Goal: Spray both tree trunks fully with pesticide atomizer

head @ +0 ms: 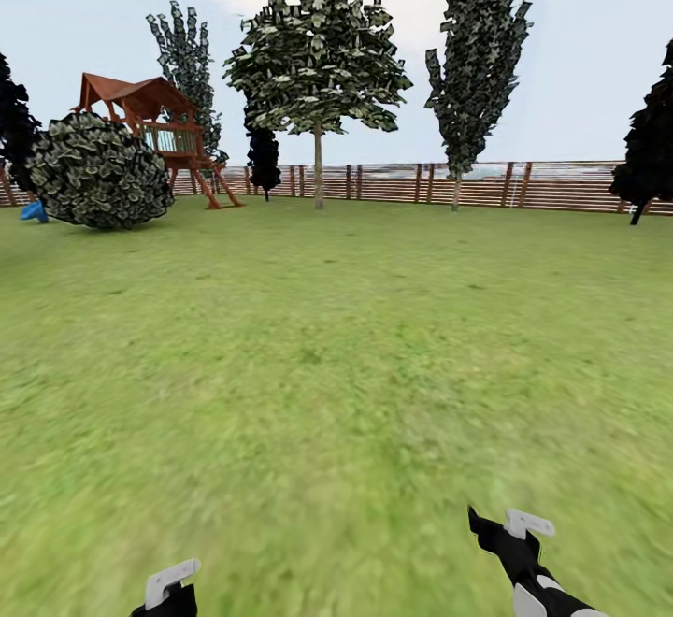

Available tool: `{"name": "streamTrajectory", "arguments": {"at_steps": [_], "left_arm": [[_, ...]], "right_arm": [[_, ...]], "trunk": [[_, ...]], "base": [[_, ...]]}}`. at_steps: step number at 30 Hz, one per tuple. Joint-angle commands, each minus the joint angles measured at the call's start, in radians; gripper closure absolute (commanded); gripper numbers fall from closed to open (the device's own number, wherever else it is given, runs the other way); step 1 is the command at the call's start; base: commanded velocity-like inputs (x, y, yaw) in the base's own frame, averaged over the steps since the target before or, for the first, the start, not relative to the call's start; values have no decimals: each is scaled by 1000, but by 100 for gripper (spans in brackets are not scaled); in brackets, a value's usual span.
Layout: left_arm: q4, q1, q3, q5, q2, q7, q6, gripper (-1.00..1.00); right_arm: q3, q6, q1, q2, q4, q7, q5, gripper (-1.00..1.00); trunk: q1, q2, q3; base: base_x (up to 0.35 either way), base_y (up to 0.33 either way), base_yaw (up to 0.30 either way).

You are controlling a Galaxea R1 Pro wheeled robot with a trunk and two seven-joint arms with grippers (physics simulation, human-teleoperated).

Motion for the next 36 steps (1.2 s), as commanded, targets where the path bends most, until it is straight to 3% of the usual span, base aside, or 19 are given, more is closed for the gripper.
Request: {"name": "streamTrajectory", "arguments": {"at_steps": [1, 36], "left_arm": [[-1, 0, -6, 10, 0, -4, -2, 100], [-1, 0, -6, 10, -1, -4, -2, 100]], "right_arm": [[-7, -3, -1, 0, 1, 10, -6, -100], [-7, -3, -1, 0, 1, 10, -5, -100]], "trunk": [[0, 0, -1], [0, 0, -1]], "base": [[330, 0, 0], [330, 0, 0]]}}
